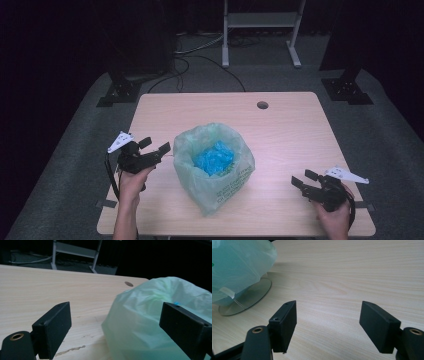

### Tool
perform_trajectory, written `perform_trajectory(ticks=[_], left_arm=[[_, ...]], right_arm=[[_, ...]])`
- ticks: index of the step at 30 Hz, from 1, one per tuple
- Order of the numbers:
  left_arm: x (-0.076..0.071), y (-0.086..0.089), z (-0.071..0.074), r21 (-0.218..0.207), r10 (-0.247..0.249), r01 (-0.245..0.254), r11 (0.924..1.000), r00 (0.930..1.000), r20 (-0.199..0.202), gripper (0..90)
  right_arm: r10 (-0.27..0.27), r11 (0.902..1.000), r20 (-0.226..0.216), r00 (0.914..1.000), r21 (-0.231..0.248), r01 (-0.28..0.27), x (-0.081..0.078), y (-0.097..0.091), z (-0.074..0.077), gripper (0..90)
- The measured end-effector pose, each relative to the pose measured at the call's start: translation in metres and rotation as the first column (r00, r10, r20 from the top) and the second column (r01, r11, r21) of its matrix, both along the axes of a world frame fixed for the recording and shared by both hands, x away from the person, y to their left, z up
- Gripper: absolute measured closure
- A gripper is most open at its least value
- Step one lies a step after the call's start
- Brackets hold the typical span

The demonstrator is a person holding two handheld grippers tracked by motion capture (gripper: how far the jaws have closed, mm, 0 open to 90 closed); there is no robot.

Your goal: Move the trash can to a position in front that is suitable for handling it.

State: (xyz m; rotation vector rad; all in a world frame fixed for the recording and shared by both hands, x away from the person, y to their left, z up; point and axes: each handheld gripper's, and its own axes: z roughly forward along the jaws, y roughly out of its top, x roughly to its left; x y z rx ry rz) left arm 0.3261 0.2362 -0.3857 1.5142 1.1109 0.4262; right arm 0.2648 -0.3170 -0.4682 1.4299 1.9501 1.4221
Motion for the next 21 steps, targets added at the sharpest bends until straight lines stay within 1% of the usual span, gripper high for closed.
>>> perform_trajectory(ticks=[1, 3, 4, 6, 8, 12, 15, 16, 21], left_arm=[[-0.002, -0.004, 0.004, 0.005, -0.012, 0.012, 0.9999, 0.9999, 0.006, 9.5], [-0.004, -0.006, 0.008, -0.001, -0.022, 0.022, 0.9997, 0.9997, 0.013, 9.4], [-0.004, -0.006, 0.008, -0.001, -0.022, 0.022, 0.9997, 0.9997, 0.013, 9.4], [-0.007, -0.008, 0.012, 0.005, -0.025, 0.025, 0.9997, 0.9995, 0.020, 9.4], [-0.009, -0.010, 0.015, -0.002, -0.032, 0.032, 0.9995, 0.9991, 0.026, 9.5], [-0.011, -0.013, 0.019, 0.003, -0.041, 0.041, 0.9991, 0.9986, 0.034, 9.5], [-0.014, -0.018, 0.024, 0.008, -0.065, 0.065, 0.9979, 0.9971, 0.039, 9.4], [-0.014, -0.018, 0.024, 0.008, -0.065, 0.065, 0.9979, 0.9971, 0.039, 9.4], [-0.019, -0.027, 0.030, 0.025, -0.107, 0.105, 0.9941, 0.9928, 0.055, 9.4]], right_arm=[[0.000, 1.0000, -0.001, 1.0000, 0.000, 0.000, 0.000, 0.000, 0.000, 29.5], [0.001, 1.0000, -0.001, 1.0000, -0.001, -0.001, 0.000, 0.001, 0.000, 29.5], [0.003, 1.0000, 0.000, 1.0000, -0.004, -0.003, 0.000, 0.001, 0.000, 29.5], [0.006, 1.0000, 0.000, 1.0000, -0.008, -0.006, 0.000, 0.001, 0.000, 29.5], [0.008, 0.9999, -0.002, 1.0000, -0.008, -0.008, 0.000, 0.002, 0.000, 29.5], [0.010, 0.9999, -0.006, 0.9999, -0.009, -0.010, 0.000, 0.002, -0.001, 29.5], [0.012, 0.9999, -0.004, 0.9999, -0.009, -0.012, 0.000, 0.003, 0.000, 29.5], [0.012, 0.9999, -0.004, 0.9999, -0.009, -0.012, 0.000, 0.003, 0.000, 29.5], [0.014, 0.9999, -0.007, 0.9999, -0.006, -0.014, 0.000, 0.003, -0.001, 29.6]])
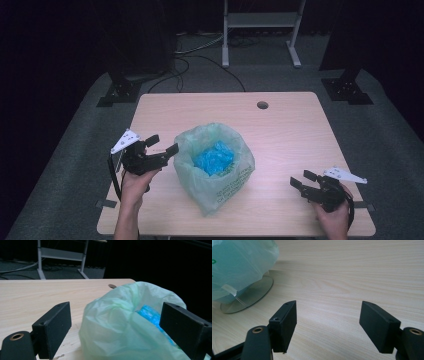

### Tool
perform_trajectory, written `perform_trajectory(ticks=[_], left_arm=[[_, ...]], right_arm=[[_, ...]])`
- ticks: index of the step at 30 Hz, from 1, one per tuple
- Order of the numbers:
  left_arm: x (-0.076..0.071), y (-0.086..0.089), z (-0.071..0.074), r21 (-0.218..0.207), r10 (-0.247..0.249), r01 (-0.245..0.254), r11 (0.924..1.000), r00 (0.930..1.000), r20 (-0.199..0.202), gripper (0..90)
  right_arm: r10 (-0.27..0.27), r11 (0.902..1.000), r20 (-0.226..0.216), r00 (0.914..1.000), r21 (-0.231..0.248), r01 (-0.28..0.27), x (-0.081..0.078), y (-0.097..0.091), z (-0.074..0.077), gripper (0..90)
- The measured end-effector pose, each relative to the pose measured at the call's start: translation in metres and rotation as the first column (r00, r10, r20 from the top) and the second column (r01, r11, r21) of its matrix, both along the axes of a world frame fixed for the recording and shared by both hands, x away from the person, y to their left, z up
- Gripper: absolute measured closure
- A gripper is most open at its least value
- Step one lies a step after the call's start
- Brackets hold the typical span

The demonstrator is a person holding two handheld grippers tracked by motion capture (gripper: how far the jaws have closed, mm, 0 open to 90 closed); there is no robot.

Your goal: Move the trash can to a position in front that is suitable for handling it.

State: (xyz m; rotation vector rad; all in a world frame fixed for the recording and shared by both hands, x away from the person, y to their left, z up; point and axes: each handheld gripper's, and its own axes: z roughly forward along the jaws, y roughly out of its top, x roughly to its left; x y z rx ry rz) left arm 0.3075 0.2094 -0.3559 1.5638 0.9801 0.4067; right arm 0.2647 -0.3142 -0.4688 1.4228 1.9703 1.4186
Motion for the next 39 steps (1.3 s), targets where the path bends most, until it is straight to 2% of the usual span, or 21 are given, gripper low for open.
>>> perform_trajectory(ticks=[6, 8, 10, 14, 19, 23, 24, 29, 31, 33, 37, 39], left_arm=[[-0.001, -0.006, 0.001, 0.014, -0.021, 0.021, 0.9997, 0.9998, -0.005, 9.5], [0.001, -0.008, -0.002, 0.027, -0.018, 0.019, 0.9995, 0.9997, -0.017, 9.5], [0.003, -0.011, -0.005, 0.019, -0.028, 0.028, 0.9994, 0.9992, -0.028, 9.5], [0.007, -0.017, -0.011, 0.031, -0.033, 0.035, 0.9989, 0.9981, -0.053, 9.8], [0.010, -0.023, -0.016, 0.055, -0.032, 0.036, 0.9978, 0.9969, -0.072, 13.3], [0.011, -0.027, -0.018, 0.069, -0.032, 0.038, 0.9969, 0.9964, -0.078, 22.5], [0.013, -0.029, -0.020, 0.075, -0.043, 0.050, 0.9959, 0.9950, -0.090, 27.7], [0.015, -0.033, -0.024, 0.090, -0.051, 0.061, 0.9941, 0.9928, -0.108, 37.1], [0.016, -0.034, -0.024, 0.092, -0.055, 0.065, 0.9936, 0.9922, -0.112, 39.4], [0.017, -0.036, -0.025, 0.113, -0.052, 0.064, 0.9916, 0.9925, -0.111, 40.7], [0.020, -0.036, -0.028, 0.092, -0.047, 0.058, 0.9940, 0.9915, -0.122, 42.5], [0.021, -0.036, -0.027, 0.095, -0.042, 0.054, 0.9940, 0.9924, -0.116, 43.6]], right_arm=[[0.002, 1.0000, -0.002, 1.0000, 0.004, -0.002, 0.000, 0.000, -0.001, 29.6], [0.005, 1.0000, -0.004, 1.0000, 0.005, -0.005, 0.001, 0.000, -0.001, 29.6], [0.007, 1.0000, -0.006, 1.0000, 0.005, -0.007, 0.001, 0.001, -0.001, 29.6], [0.009, 0.9999, -0.007, 0.9999, 0.005, -0.009, 0.001, 0.002, -0.002, 29.7], [0.012, 0.9999, -0.009, 0.9999, 0.004, -0.012, 0.002, 0.003, -0.002, 30.1], [0.013, 0.9999, -0.012, 0.9998, 0.004, -0.013, 0.002, 0.004, -0.002, 30.3], [0.013, 0.9999, -0.013, 0.9998, 0.006, -0.013, 0.002, 0.004, -0.002, 30.4], [0.010, 0.9999, -0.008, 0.9999, 0.007, -0.010, 0.002, 0.003, -0.002, 30.6], [0.009, 0.9999, -0.008, 0.9999, 0.008, -0.009, 0.002, 0.003, -0.002, 30.6], [0.010, 0.9999, -0.007, 0.9999, 0.008, -0.010, 0.002, 0.004, -0.002, 30.6], [0.009, 0.9999, -0.003, 1.0000, 0.008, -0.009, 0.002, 0.004, -0.001, 30.7], [0.008, 0.9999, -0.002, 1.0000, 0.011, -0.008, 0.002, 0.003, 0.000, 30.7]])
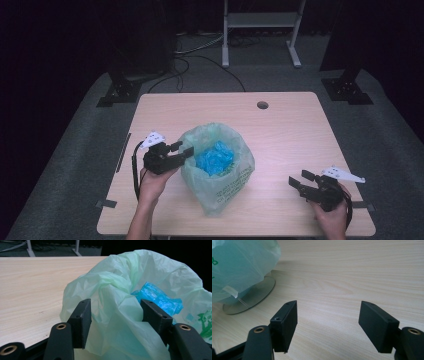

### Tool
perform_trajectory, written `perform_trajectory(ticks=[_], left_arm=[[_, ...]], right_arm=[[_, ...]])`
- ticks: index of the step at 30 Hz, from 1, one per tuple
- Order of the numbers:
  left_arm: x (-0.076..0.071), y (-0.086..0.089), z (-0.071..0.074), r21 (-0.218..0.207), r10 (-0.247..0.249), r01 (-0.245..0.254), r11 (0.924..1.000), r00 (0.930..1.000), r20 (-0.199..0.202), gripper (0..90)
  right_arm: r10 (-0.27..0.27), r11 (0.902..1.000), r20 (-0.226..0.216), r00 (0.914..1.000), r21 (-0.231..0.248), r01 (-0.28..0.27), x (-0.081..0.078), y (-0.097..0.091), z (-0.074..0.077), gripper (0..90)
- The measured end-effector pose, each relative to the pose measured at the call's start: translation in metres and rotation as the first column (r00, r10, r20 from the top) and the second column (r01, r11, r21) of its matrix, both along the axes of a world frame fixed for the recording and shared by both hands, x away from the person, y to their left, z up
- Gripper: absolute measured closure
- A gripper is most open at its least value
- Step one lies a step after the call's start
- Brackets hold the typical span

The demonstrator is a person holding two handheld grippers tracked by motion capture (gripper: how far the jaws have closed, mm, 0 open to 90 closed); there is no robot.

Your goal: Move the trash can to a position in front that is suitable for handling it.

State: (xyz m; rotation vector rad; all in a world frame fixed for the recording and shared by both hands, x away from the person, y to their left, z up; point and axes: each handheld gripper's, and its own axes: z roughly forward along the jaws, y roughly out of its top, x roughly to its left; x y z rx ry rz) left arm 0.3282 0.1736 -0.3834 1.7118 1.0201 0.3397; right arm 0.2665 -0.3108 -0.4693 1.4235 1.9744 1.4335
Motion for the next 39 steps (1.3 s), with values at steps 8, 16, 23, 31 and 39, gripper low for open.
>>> perform_trajectory(ticks=[8, 16, 23, 31, 39], left_arm=[[0.008, -0.001, 0.000, -0.021, 0.020, -0.020, 0.9996, 0.9998, -0.005, 50.8], [0.013, -0.006, 0.002, -0.007, 0.049, -0.049, 0.9988, 0.9988, 0.002, 64.0], [0.016, -0.005, 0.001, -0.017, 0.094, -0.093, 0.9955, 0.9955, 0.014, 65.0], [0.024, -0.004, 0.000, -0.028, 0.137, -0.136, 0.9903, 0.9903, 0.024, 65.0], [0.037, -0.003, -0.001, -0.042, 0.187, -0.186, 0.9817, 0.9822, 0.020, 65.0]], right_arm=[[0.001, 1.0000, 0.003, 1.0000, 0.002, -0.001, 0.001, 0.000, 0.000, 30.9], [-0.005, 0.9999, 0.010, 0.9999, 0.010, 0.005, 0.001, -0.002, 0.002, 31.0], [-0.004, 0.9999, 0.012, 0.9999, 0.013, 0.004, 0.001, -0.002, 0.003, 31.0], [-0.005, 0.9999, 0.011, 0.9999, 0.014, 0.004, 0.002, -0.002, 0.003, 31.0], [-0.006, 0.9998, 0.011, 0.9999, 0.017, 0.006, 0.002, -0.003, 0.003, 31.0]])
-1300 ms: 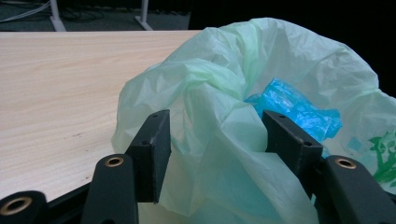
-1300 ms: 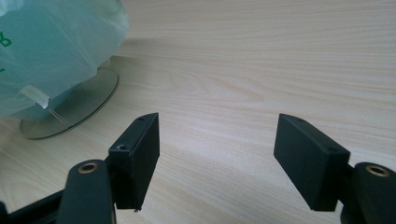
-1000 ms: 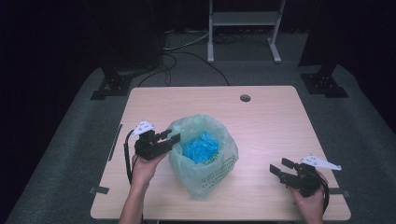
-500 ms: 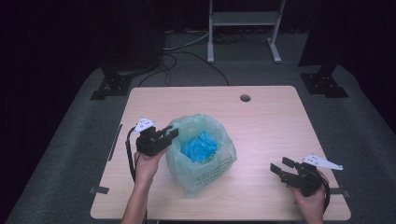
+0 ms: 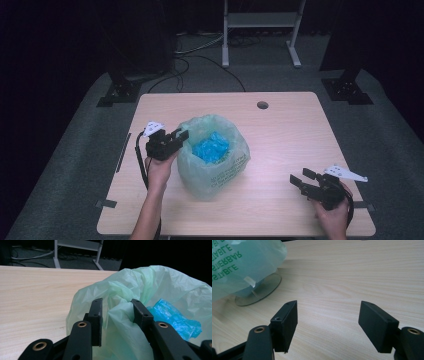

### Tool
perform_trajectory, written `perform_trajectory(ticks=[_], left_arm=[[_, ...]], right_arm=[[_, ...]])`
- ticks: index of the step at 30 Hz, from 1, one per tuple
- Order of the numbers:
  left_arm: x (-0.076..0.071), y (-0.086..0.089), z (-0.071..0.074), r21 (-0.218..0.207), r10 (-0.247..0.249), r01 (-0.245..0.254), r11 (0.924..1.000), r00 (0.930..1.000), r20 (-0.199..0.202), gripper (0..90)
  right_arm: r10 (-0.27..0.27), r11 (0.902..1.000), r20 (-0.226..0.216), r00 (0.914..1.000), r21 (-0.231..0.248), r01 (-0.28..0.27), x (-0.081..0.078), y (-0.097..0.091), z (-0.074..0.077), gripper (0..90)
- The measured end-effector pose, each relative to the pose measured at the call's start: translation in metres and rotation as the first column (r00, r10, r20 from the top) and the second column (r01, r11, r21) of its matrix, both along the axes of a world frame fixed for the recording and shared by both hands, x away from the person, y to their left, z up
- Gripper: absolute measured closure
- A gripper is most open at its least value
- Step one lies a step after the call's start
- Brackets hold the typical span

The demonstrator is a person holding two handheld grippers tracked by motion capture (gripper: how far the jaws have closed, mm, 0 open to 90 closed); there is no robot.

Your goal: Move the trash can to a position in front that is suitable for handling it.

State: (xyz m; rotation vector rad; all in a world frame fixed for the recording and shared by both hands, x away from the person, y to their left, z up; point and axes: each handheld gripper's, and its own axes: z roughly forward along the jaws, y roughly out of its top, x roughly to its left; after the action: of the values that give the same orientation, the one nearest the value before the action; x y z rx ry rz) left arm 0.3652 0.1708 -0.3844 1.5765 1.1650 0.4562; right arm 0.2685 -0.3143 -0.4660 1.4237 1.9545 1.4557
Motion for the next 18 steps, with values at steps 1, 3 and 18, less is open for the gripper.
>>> perform_trajectory(ticks=[1, 3, 18], left_arm=[[0.002, 0.000, 0.000, 0.001, 0.005, -0.005, 1.0000, 1.0000, 0.000, 64.9], [0.005, -0.001, 0.000, 0.004, 0.012, -0.012, 0.9999, 0.9999, -0.002, 64.9], [0.024, -0.005, 0.000, -0.008, 0.038, -0.038, 0.9993, 0.9992, -0.010, 63.6]], right_arm=[[0.000, 1.0000, 0.001, 1.0000, 0.001, 0.000, 0.000, 0.000, 0.000, 31.0], [0.000, 1.0000, -0.001, 1.0000, 0.001, 0.000, 0.000, 0.000, 0.000, 31.0], [0.001, 1.0000, -0.007, 1.0000, 0.002, -0.001, 0.001, 0.000, -0.001, 31.0]])
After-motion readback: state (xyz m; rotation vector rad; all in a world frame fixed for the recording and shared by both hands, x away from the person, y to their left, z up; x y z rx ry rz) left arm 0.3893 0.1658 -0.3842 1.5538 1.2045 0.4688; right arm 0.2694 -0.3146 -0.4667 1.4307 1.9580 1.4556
